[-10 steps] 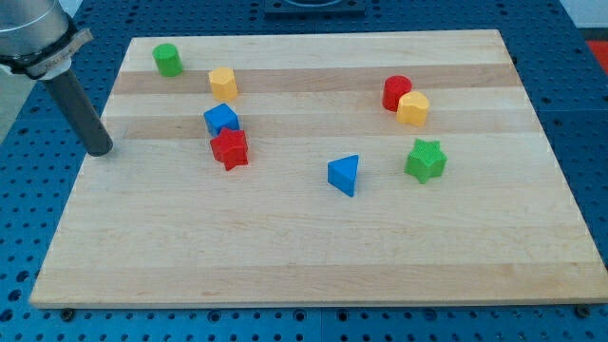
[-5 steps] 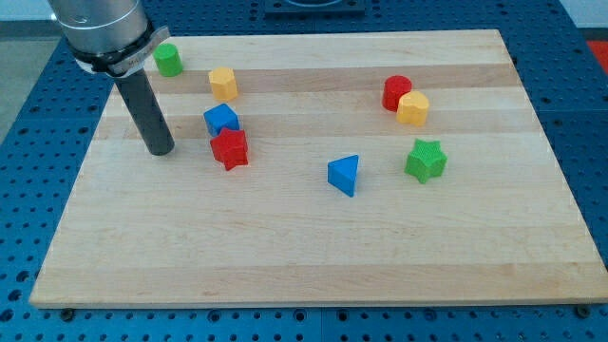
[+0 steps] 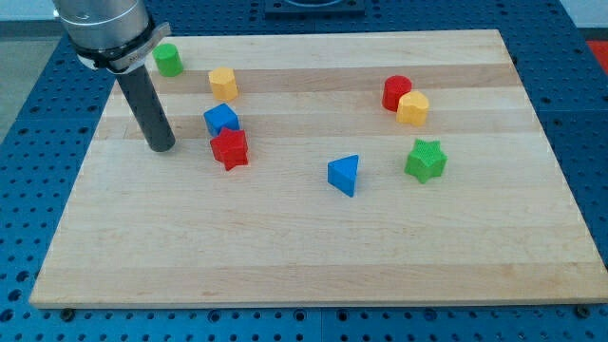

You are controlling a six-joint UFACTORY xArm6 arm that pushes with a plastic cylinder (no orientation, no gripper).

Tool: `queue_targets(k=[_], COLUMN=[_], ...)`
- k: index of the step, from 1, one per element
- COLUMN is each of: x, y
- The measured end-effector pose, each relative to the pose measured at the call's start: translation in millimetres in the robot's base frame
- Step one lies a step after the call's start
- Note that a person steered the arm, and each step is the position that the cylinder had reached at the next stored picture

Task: Place the blue cube above the blue moon

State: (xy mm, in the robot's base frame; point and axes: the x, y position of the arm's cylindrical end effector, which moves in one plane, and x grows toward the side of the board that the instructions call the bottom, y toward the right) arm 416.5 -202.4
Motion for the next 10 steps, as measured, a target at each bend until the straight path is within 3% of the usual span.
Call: queue_targets(k=[5, 8, 10], x=[-4, -31, -31], y=[26, 29, 65])
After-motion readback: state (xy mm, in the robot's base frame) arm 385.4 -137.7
